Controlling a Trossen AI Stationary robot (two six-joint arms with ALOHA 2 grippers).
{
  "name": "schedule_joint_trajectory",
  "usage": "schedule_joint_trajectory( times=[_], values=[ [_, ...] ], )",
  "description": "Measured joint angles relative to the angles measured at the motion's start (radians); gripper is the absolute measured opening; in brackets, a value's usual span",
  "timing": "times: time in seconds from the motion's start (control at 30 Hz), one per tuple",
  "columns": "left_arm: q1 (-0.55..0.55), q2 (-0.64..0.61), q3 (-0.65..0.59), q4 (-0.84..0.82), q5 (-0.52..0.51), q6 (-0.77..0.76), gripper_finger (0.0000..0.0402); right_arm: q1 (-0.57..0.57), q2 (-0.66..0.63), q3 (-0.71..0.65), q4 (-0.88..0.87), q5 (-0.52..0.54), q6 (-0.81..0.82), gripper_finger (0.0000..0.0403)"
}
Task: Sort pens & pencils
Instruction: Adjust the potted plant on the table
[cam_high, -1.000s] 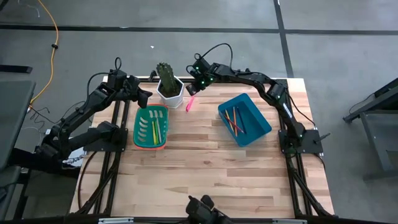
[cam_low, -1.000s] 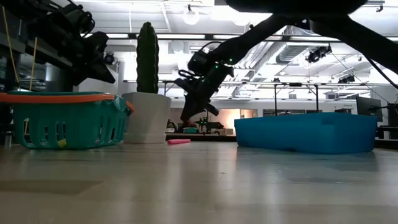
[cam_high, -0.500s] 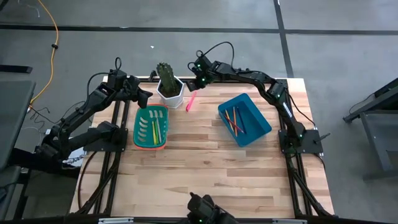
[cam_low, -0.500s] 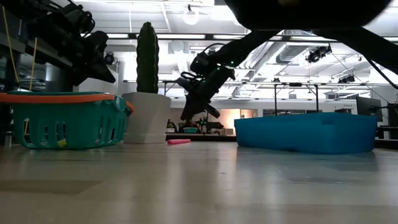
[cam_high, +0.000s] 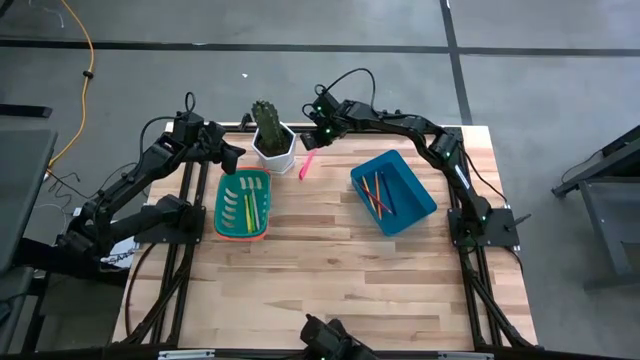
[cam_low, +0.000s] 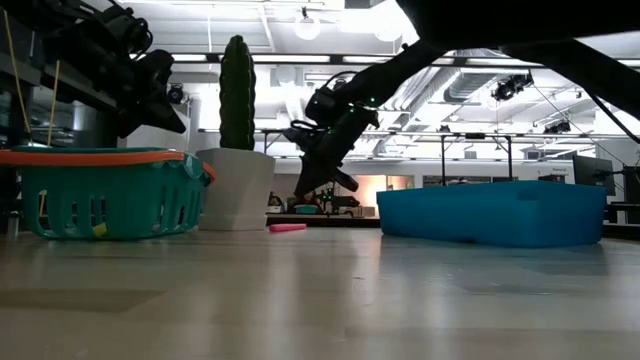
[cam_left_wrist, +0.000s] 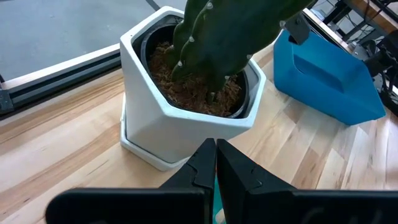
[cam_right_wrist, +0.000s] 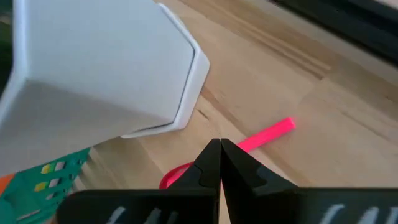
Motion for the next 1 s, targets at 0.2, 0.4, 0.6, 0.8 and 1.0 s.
schedule_joint_trajectory(
  times=[0.2, 0.4, 0.6, 0.8, 1.0],
  values=[
    [0.0, 0.0, 0.0, 0.0, 0.004, 0.002, 0.0003, 0.022, 0.0, 0.0, -0.028, -0.003, 0.002, 0.0],
    [0.0, 0.0, 0.0, 0.0, 0.012, 0.008, 0.0003, 0.036, 0.0, 0.0, -0.038, -0.004, 0.02, 0.0],
    [0.0, 0.0, 0.0, 0.0, 0.018, 0.011, 0.0003, 0.035, 0.0, 0.0, -0.044, -0.004, 0.029, 0.0],
    [0.0, 0.0, 0.0, 0.0, 0.018, 0.01, 0.0003, 0.035, 0.001, 0.0, -0.05, -0.014, 0.028, 0.0],
    [0.0, 0.0, 0.0, 0.0, 0.031, 0.011, 0.0003, 0.04, 0.025, -0.001, -0.045, -0.042, 0.041, 0.0]
  ],
)
